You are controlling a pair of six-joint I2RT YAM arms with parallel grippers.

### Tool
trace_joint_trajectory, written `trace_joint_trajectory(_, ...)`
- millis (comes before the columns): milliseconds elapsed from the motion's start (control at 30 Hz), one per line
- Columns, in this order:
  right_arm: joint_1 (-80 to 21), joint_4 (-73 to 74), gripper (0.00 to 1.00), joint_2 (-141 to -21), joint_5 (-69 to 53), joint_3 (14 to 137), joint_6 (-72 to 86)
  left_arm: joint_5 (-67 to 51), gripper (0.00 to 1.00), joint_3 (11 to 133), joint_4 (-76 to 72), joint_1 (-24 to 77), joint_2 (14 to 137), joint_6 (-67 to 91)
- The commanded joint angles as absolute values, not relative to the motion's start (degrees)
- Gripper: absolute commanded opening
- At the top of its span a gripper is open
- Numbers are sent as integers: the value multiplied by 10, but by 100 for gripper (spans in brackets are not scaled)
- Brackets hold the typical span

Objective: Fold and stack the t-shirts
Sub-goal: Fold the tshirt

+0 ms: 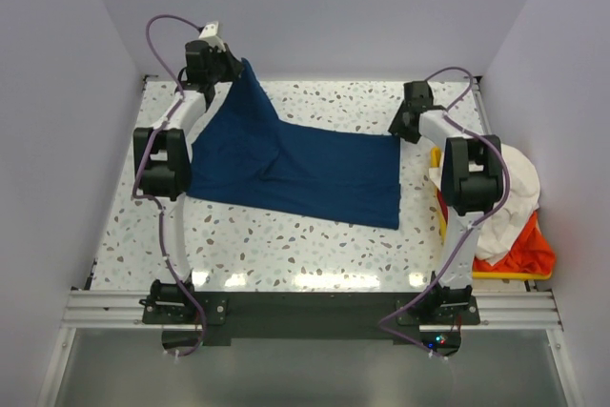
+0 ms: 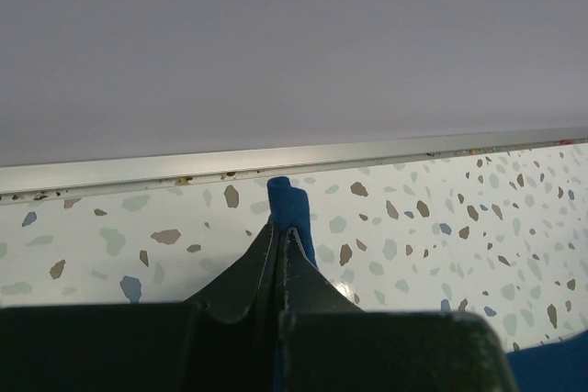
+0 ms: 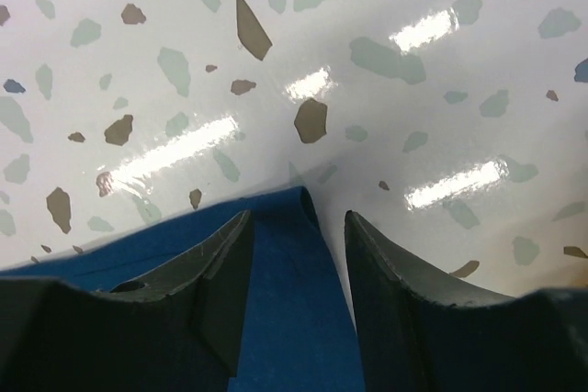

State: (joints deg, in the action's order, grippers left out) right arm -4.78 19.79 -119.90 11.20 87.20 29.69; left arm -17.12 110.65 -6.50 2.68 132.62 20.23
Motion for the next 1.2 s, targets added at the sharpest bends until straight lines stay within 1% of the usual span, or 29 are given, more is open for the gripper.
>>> trace_joint_trajectory(0, -47, 189, 47, -1216, 122, 908, 308, -188, 0, 1107, -103, 23, 1312, 211)
trace_joint_trajectory(33, -47, 190, 44, -1222, 118, 911, 311, -189, 0, 1107, -103, 23, 1312, 211)
trace_joint_trajectory(100, -47, 192, 42, -1226, 113, 917, 316, -190, 0, 1106, -103, 23, 1312, 212)
trace_joint_trajectory(267, -47, 196, 41, -1232, 113, 917, 319, -191, 0, 1107, -99, 23, 1311, 214)
trace_joint_trajectory(333, -47, 199, 40, -1231, 115, 918, 319, -193, 0, 1107, -99, 23, 1310, 217)
trace_joint_trajectory(367, -47, 200, 37, -1230, 118, 918, 318, -195, 0, 1107, -100, 23, 1310, 218)
trace_joint_trajectory(433, -47, 202, 29, -1231, 119, 920, 317, -195, 0, 1107, -100, 23, 1310, 221)
trace_joint_trajectory(533, -47, 209, 19, -1230, 120, 926, 316, -199, 0, 1107, -101, 23, 1309, 228)
trace_joint_trajectory(567, -47, 212, 12, -1229, 119, 927, 316, -199, 0, 1107, -100, 23, 1306, 229)
trace_joint_trajectory(667, -47, 220, 0, -1223, 124, 931, 312, -199, 0, 1107, -95, 23, 1302, 235)
trace_joint_trajectory(867, -46, 221, 0, -1187, 137, 921, 307, -200, 0, 1100, -85, 23, 1273, 239)
trace_joint_trajectory(1167, -40, 206, 0, -1129, 131, 870, 308, -189, 0, 1035, -96, 23, 1206, 234)
